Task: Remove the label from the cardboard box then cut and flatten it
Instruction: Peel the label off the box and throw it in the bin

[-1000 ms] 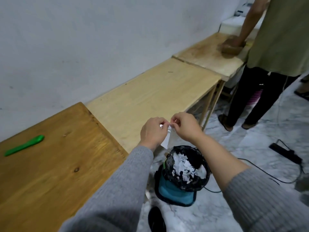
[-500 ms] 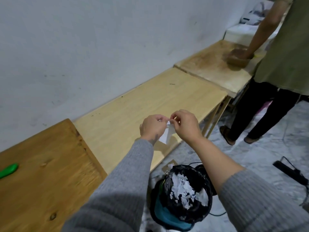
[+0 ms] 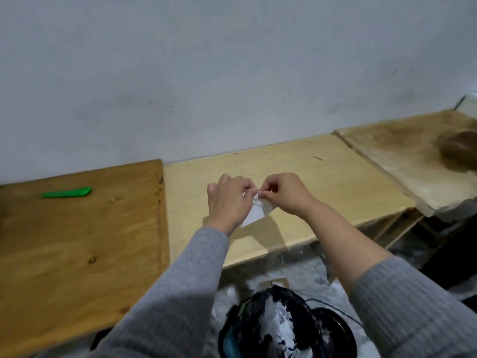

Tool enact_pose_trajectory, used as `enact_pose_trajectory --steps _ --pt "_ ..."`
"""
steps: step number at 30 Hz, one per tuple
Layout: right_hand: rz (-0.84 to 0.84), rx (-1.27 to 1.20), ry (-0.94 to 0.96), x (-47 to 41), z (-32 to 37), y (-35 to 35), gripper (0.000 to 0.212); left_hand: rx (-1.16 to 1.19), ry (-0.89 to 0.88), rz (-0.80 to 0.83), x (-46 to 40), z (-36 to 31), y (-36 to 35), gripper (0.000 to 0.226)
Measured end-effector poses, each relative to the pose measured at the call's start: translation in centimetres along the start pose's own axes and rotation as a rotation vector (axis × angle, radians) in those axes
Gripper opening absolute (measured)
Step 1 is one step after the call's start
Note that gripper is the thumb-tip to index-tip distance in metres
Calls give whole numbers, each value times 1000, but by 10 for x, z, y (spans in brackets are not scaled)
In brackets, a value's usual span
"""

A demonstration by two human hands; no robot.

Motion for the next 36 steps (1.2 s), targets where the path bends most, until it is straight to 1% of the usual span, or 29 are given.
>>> enact_pose_trajectory --steps 3,6,8,11,15,16,17,18,19,20,22,23,25,28,30,31,33,35,36 --pt "24 37 110 13 3 -5 12 8 166 -48 24 -8 2 20" --pt "-31 45 206 35 5 -11 12 134 450 -115 53 -13 1 21" --pt "-52 94 282 50 10 -16 9 203 601 -144 71 -16 2 22" --pt "-68 154 384 69 15 -23 9 311 748 -158 95 -21 3 25" --pt "-73 116 485 91 21 -29 9 394 914 -153 121 -24 8 28" --pt "-76 98 534 99 24 -30 9 435 968 -181 130 -18 9 29" --pt "-75 84 585 107 29 -32 8 497 1001 -242 138 -10 9 28" --pt "-65 63 618 113 31 -34 8 554 1004 -324 145 -2 13 25" --pt "-43 31 608 114 30 -36 8 578 977 -387 150 4 15 19" --pt "-14 -20 561 111 27 -35 9 577 935 -427 152 6 20 15" --pt "37 -109 448 100 20 -33 8 574 883 -443 149 5 26 22" --pt "54 -121 416 97 18 -32 8 586 883 -472 149 5 27 21" --pt "54 -146 365 92 13 -27 9 603 910 -574 155 9 30 11" --pt "10 -183 285 85 5 -16 7 566 967 -729 170 27 37 16" --pt "1 -226 237 79 3 -10 8 560 971 -752 169 36 42 10" --pt "-5 -246 227 77 6 -7 8 556 965 -751 166 38 46 10" --pt "-63 -283 209 72 10 -1 8 528 984 -792 165 49 54 16" --pt "-122 -314 176 65 11 8 8 478 1016 -843 170 65 62 16" --pt "-118 -326 156 62 12 10 8 490 998 -827 168 70 63 18"
Point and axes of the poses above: each hand's wrist, its own x-axis away from the middle knuckle, its own y-axis out of the back of the hand, z = x × y, the point moved 6 cm from there along -x, towards the middle knuckle, and after that the axes turned 15 degrees about -y, right-handed, at the moved point
